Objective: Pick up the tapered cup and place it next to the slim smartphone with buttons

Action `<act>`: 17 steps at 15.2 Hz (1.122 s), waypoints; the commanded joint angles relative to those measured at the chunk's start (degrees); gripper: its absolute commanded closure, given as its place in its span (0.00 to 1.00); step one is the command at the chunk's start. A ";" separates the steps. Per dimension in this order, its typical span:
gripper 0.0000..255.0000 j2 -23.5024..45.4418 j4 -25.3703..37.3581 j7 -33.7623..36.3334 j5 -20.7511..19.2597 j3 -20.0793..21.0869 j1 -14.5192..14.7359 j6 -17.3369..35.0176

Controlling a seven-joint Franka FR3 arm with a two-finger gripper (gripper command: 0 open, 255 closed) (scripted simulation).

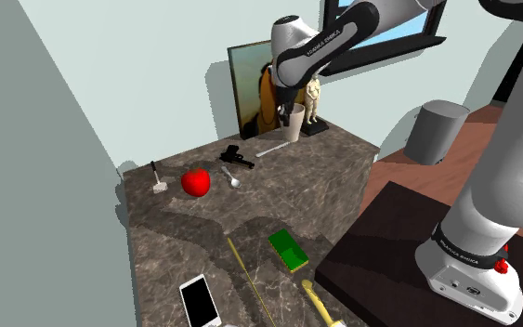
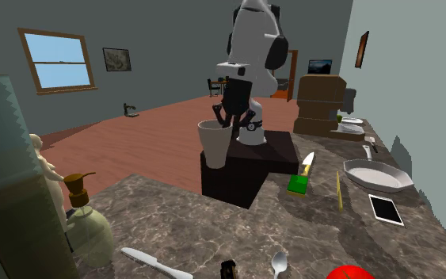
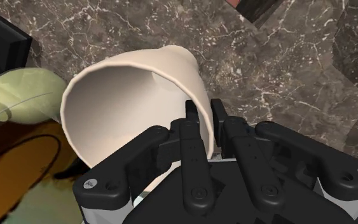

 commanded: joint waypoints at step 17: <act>1.00 -14.03 -15.38 24.32 -0.61 12.43 11.64 -2.67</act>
